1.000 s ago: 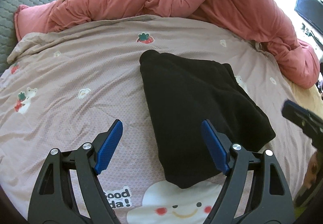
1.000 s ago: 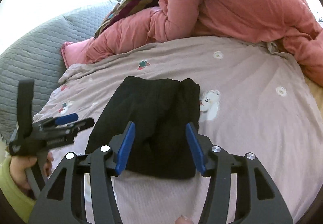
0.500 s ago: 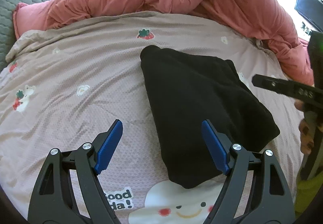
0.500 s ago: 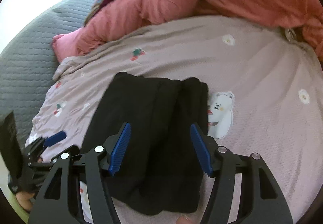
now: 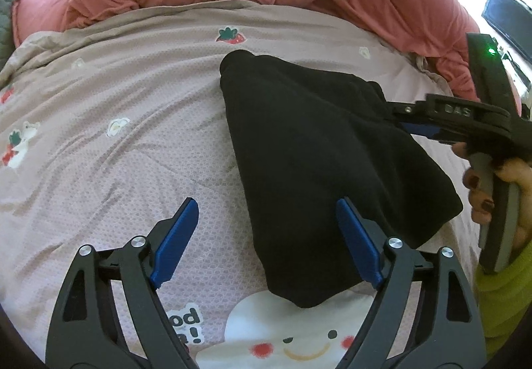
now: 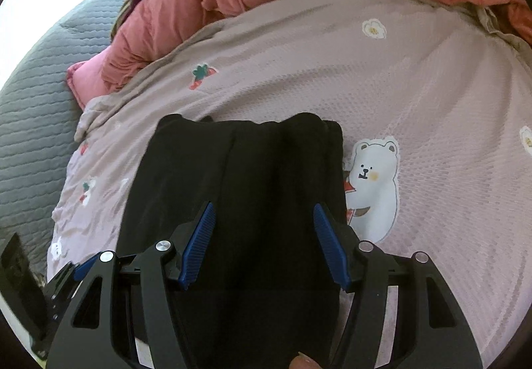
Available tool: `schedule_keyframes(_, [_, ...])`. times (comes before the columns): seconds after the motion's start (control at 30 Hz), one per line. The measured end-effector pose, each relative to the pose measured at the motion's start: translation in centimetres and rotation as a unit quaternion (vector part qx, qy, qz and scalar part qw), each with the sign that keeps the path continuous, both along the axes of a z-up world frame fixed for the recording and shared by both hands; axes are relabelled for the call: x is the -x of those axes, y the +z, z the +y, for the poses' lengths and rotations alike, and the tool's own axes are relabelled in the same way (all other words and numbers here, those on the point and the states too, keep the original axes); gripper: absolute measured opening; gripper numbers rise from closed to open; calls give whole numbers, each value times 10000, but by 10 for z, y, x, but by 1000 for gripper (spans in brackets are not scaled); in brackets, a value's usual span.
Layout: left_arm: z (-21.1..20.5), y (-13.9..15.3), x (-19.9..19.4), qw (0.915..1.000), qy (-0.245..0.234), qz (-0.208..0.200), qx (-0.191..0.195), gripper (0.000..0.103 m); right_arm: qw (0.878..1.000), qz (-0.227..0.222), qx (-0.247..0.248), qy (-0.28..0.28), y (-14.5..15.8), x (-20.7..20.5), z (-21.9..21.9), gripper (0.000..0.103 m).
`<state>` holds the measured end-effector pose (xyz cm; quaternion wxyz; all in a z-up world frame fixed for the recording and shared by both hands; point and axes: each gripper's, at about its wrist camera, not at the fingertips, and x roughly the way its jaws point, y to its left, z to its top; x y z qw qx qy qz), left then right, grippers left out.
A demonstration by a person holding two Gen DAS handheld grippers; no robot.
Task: Fold small clothes
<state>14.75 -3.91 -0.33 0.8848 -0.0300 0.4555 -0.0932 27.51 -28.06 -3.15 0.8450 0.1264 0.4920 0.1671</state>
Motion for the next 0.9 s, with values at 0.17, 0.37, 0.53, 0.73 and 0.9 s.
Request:
schedule_keyframes(0.17, [-2, 0, 1, 10000, -11, -16, -9, 77, 9999, 71, -124, 94, -7, -12, 7, 43])
schedule_keyframes(0.37, [-3, 1, 0, 10000, 14, -6, 70, 77, 9991, -277, -134, 276, 2, -9, 9, 16])
schedule_keyframes(0.53, [-7, 6, 1, 9996, -93, 16, 273, 77, 9960, -847, -115, 278, 32, 14, -7, 14])
schedule_keyframes(0.73, [-16, 0, -2, 9992, -135, 151, 340, 77, 9960, -686, 497, 273, 3, 8, -7, 14])
schedule_keyframes(0.9, [-17, -4, 2, 9988, -188, 221, 396, 77, 9965, -654, 504, 115, -11, 9, -13, 14])
